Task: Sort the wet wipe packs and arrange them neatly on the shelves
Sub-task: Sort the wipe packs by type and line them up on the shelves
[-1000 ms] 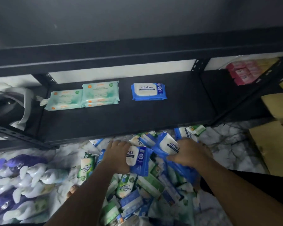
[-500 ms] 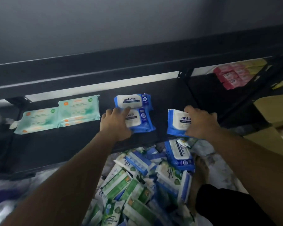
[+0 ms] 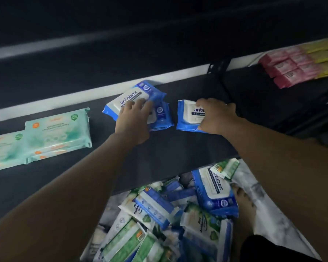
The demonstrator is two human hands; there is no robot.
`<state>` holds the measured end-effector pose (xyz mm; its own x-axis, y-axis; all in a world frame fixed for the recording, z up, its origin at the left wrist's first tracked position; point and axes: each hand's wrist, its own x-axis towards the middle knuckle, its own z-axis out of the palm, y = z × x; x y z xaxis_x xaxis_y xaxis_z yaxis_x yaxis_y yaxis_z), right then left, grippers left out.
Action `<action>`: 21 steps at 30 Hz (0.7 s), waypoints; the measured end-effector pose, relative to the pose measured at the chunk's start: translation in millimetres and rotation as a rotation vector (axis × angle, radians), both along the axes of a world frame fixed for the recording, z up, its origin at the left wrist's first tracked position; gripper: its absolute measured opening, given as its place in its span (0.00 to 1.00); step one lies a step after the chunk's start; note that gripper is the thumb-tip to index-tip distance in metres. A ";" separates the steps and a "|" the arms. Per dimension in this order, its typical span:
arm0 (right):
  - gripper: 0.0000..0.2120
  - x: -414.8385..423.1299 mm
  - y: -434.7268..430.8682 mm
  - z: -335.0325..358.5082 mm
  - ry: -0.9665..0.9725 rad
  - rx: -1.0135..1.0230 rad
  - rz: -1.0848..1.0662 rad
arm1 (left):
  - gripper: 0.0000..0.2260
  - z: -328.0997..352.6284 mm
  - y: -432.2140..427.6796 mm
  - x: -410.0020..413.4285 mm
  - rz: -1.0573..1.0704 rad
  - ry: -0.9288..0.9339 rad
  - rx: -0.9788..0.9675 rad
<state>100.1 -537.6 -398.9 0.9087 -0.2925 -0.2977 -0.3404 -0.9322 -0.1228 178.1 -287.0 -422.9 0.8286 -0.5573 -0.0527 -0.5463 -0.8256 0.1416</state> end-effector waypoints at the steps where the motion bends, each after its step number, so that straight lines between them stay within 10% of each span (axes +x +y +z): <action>1: 0.32 1.5 1.4 -2.7 0.008 -0.005 -0.012 | 0.36 -0.4 0.8 -0.9 0.025 0.009 -0.041; 14: 0.31 -8.7 28.1 -22.1 0.055 -0.174 -0.181 | 0.29 10.8 -2.4 36.8 0.394 0.216 0.061; 21: 0.29 -11.7 14.9 -31.2 -0.034 -0.103 -0.113 | 0.40 17.8 17.4 26.6 0.107 0.229 -0.159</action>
<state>88.5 -522.8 -430.1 0.8774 -0.4210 -0.2301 -0.4412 -0.8964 -0.0420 204.6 -269.6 -405.1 0.8596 -0.4838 -0.1646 -0.3963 -0.8344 0.3830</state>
